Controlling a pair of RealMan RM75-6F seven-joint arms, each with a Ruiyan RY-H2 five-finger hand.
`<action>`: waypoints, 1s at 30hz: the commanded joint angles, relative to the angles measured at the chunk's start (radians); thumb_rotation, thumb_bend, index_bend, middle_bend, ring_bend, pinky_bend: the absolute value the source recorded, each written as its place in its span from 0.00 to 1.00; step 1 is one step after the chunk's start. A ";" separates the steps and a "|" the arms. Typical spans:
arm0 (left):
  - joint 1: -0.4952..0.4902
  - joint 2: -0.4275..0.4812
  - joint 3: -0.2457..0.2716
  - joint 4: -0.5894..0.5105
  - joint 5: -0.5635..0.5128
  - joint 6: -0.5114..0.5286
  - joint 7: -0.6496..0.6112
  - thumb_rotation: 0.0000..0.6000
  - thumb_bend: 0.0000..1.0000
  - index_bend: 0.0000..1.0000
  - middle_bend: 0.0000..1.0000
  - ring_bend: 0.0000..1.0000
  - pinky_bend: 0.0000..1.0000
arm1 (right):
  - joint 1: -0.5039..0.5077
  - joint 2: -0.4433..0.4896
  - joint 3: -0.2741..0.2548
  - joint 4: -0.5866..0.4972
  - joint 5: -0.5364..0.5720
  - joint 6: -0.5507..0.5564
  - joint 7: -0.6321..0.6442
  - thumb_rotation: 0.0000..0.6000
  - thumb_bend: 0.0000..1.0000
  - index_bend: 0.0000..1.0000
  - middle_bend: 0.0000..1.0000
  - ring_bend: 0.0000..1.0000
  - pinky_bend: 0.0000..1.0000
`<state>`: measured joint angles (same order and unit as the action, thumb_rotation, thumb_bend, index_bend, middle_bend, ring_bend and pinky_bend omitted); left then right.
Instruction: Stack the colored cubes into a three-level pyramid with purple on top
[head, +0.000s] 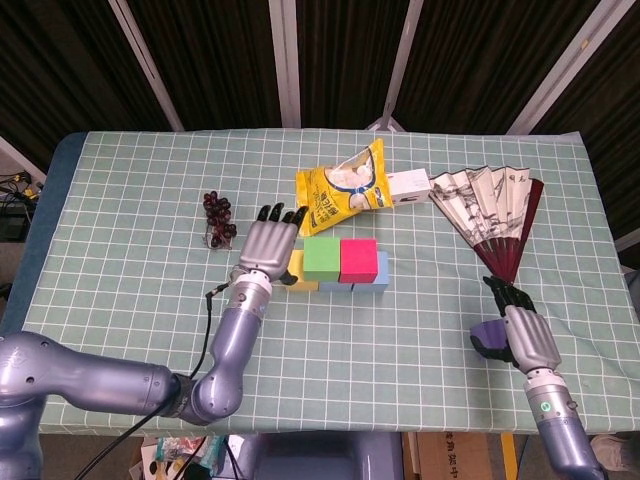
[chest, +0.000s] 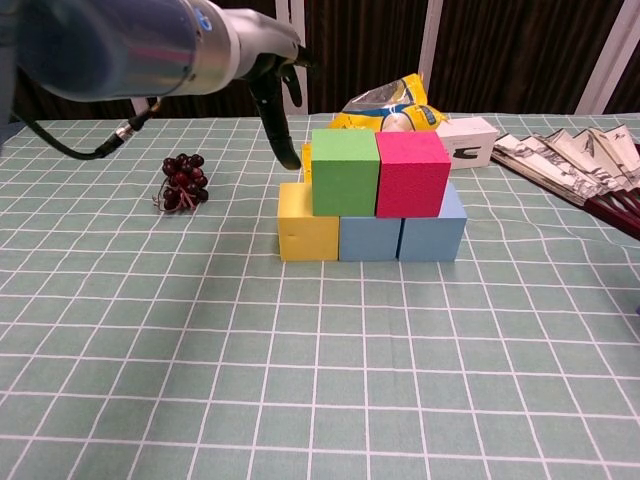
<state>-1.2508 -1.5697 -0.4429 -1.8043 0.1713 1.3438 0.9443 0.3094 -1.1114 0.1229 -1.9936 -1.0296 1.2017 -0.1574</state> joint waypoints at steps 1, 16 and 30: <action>0.088 0.069 0.055 -0.115 0.122 0.070 -0.082 1.00 0.10 0.00 0.14 0.03 0.00 | -0.001 -0.002 -0.005 0.000 -0.013 0.004 -0.007 1.00 0.34 0.00 0.06 0.00 0.00; 0.431 0.293 0.348 -0.454 0.551 0.264 -0.292 1.00 0.10 0.00 0.12 0.03 0.00 | -0.016 -0.010 -0.034 -0.004 -0.093 0.051 -0.064 1.00 0.34 0.00 0.06 0.00 0.00; 0.698 0.345 0.592 -0.374 1.007 0.369 -0.452 1.00 0.10 0.00 0.09 0.01 0.00 | -0.035 -0.009 -0.063 0.016 -0.177 0.099 -0.141 1.00 0.31 0.00 0.05 0.00 0.00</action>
<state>-0.5817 -1.2350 0.1282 -2.1979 1.1451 1.6973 0.5197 0.2750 -1.1214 0.0622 -1.9803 -1.2018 1.2977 -0.2911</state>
